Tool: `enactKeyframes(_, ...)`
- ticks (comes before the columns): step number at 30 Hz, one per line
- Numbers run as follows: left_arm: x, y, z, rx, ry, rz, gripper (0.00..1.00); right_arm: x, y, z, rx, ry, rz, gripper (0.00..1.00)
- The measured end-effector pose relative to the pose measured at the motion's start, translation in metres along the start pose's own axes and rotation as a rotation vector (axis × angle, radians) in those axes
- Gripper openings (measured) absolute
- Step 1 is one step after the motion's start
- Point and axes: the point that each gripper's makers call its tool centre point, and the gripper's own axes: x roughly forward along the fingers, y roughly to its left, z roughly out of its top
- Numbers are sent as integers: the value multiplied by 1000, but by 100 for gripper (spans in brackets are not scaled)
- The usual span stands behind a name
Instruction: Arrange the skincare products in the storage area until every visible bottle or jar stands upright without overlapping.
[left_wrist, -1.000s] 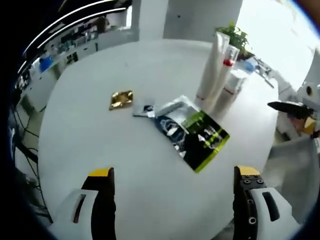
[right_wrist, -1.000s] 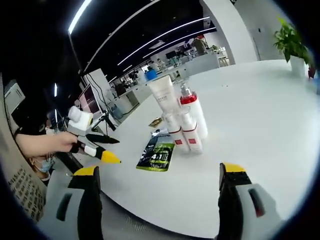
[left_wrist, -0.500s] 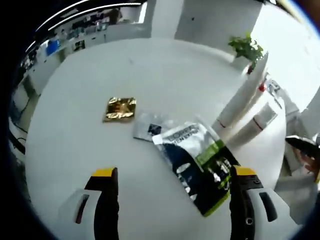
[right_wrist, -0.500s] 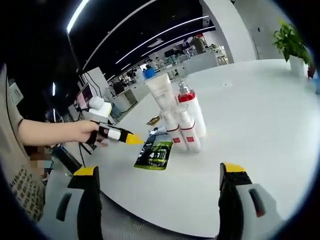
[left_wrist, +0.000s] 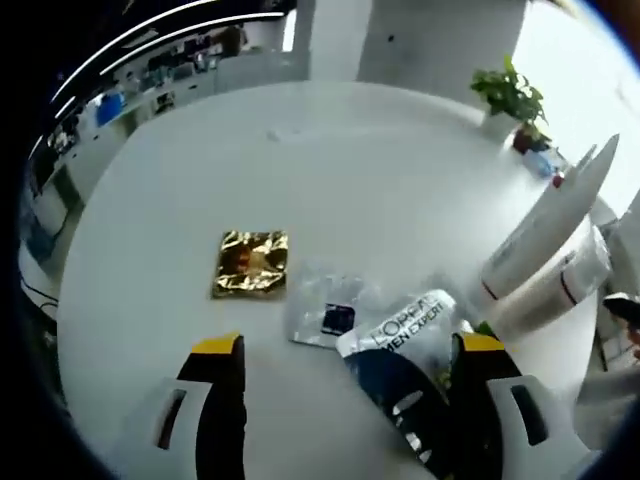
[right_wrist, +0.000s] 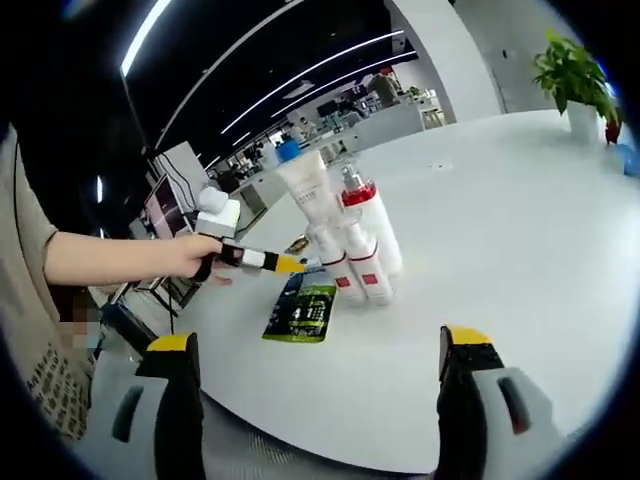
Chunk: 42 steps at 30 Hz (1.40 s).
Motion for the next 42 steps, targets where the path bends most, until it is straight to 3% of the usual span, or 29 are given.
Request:
enactKeyframes(7, 13, 6, 6, -65, 7, 43, 71, 0, -3, 1, 13, -7, -6, 100)
enactKeyframes(17, 23, 8, 15, -66, -1, 87, 63, -1, -5, 2, 32, -17, -14, 99)
enactKeyframes(21, 21, 6, 15, -42, 4, 111, 60, -1, -5, 2, 34, -18, -14, 100)
enactKeyframes(25, 20, 5, 11, 38, 20, 144, 58, -1, -6, 2, 36, -19, -16, 99)
enactKeyframes(29, 19, 7, 12, 33, 12, 158, 54, -1, -7, 3, 39, -22, -18, 99)
enactKeyframes(34, 19, 10, 13, 33, 6, 157, 51, -1, -7, 3, 40, -23, -22, 99)
enactKeyframes(38, 18, 13, 15, 48, 1, 147, 39, -1, -7, 3, 43, -24, -23, 99)
enactKeyframes(42, 17, 15, 17, 64, 2, 130, 38, -1, -8, 3, 44, -24, -24, 99)
